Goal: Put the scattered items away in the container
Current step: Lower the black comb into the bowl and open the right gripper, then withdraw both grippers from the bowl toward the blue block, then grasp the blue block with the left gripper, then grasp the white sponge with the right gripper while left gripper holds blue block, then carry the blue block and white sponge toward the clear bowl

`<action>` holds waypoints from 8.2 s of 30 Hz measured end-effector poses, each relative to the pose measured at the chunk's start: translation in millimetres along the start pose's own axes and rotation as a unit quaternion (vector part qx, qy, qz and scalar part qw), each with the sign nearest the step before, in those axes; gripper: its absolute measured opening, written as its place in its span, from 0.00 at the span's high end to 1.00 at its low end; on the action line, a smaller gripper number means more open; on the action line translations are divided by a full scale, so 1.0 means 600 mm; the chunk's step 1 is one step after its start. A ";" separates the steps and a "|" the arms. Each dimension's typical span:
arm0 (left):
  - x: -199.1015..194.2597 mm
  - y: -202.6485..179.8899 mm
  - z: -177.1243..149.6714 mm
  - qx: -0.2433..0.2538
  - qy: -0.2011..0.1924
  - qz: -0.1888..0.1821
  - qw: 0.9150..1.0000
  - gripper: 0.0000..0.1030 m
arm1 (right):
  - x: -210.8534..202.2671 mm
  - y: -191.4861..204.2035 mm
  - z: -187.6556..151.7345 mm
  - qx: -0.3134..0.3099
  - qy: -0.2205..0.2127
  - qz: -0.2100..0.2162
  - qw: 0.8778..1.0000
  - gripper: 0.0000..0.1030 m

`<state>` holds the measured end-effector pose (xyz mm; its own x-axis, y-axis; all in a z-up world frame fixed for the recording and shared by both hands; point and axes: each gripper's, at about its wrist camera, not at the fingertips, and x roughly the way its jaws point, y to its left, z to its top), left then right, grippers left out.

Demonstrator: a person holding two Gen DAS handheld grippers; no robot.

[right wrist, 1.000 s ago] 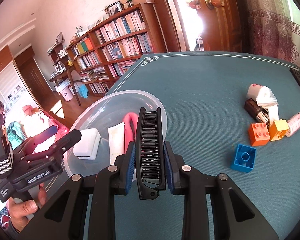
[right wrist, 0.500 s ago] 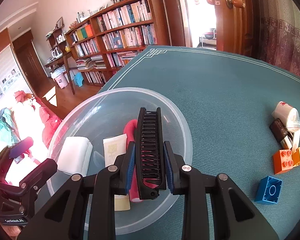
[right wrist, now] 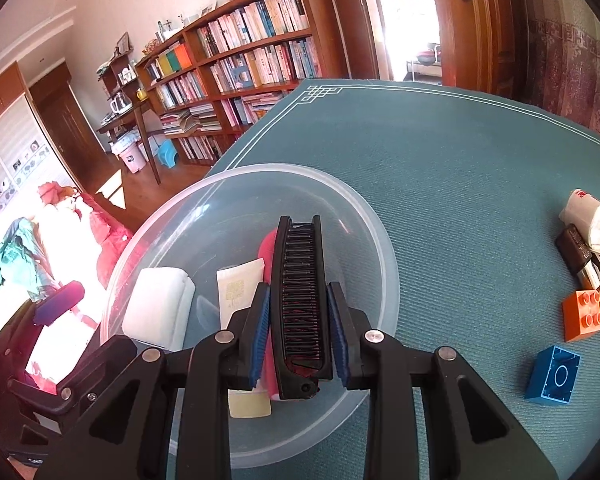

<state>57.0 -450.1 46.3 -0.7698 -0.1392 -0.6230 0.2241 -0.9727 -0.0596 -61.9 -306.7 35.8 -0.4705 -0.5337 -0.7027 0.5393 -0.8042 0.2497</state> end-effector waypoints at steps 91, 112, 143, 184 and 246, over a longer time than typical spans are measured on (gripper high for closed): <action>0.133 -0.406 0.010 0.156 0.085 -0.123 0.976 0.41 | -0.273 -0.374 -0.235 0.192 -0.074 -0.211 0.956 0.27; 0.114 -0.386 0.008 0.137 0.084 -0.156 0.975 0.64 | -0.317 -0.453 -0.182 0.230 -0.096 -0.251 0.935 0.27; 0.107 -0.381 0.019 0.116 0.079 -0.163 0.977 0.64 | -0.276 -0.435 -0.181 0.199 -0.075 -0.253 0.944 0.41; 0.026 -0.324 0.038 0.098 0.017 -0.153 0.983 0.65 | -0.301 -0.295 -0.195 0.173 -0.094 -0.182 0.963 0.41; -0.039 0.004 -0.022 0.015 0.007 -0.019 1.000 0.23 | -0.133 0.020 -0.059 0.002 -0.073 -0.047 0.996 0.41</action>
<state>83.5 -446.6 50.6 -0.7686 -0.0992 -0.6320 0.1758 -0.9826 -0.0596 6.8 -264.4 71.6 -0.6145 -0.4885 -0.6194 0.4853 -0.8531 0.1914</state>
